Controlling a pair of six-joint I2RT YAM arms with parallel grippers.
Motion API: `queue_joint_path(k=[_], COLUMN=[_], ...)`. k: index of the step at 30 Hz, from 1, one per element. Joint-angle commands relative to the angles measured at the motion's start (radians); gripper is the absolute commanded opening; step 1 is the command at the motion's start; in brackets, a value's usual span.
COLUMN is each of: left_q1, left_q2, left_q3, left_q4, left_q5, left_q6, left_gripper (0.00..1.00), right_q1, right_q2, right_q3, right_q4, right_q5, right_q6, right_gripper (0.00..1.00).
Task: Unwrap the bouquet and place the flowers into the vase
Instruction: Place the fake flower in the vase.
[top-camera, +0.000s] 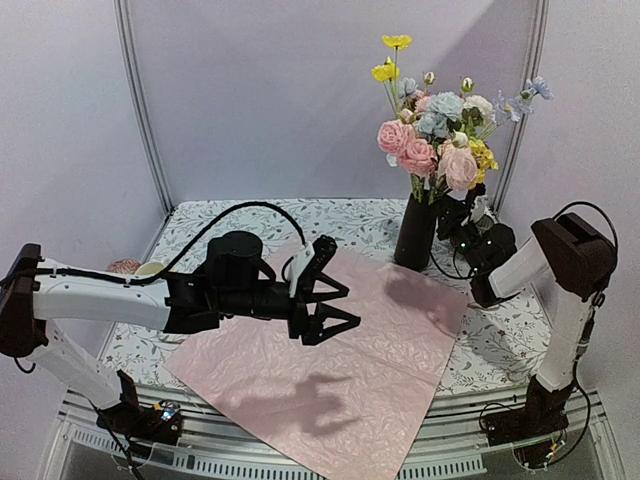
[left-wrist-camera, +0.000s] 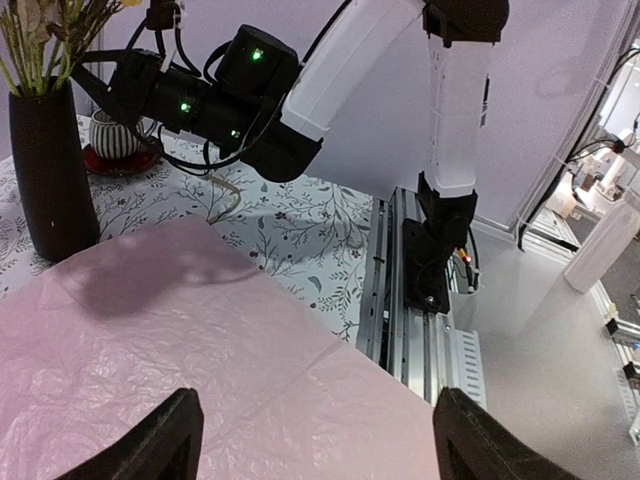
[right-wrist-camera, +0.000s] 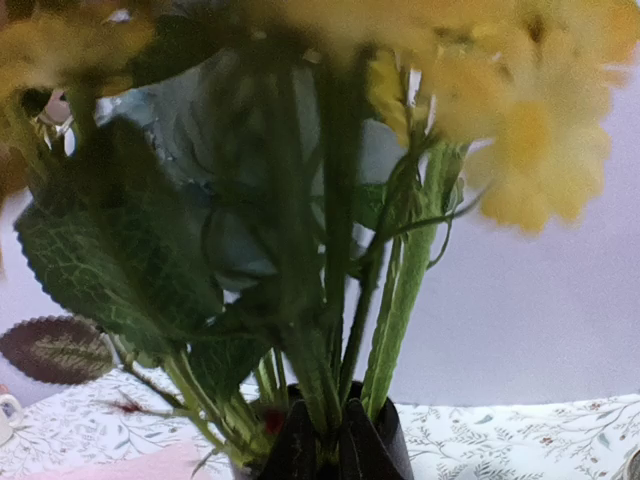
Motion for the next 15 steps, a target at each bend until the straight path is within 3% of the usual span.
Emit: queue_joint_path(k=[1,6,15], left_q1=[0.012,0.012,0.011], left_q2=[0.001,-0.001,-0.003], left_q3=[0.008,0.006,0.0], left_q4=[0.017,0.017,0.022], left_q5=[0.011,0.009,0.01], left_q6=[-0.005,-0.004,-0.008], left_gripper=[0.81,0.81,0.81], right_q1=[-0.003,-0.002,-0.003], right_q2=[0.028,0.005,-0.058], right_q3=[-0.025,-0.028,-0.063], right_q4=[0.245,0.235,0.245], right_q5=[-0.022,-0.017,0.003], right_q6=[-0.014,-0.017,-0.029], right_gripper=[0.17,0.27,0.34])
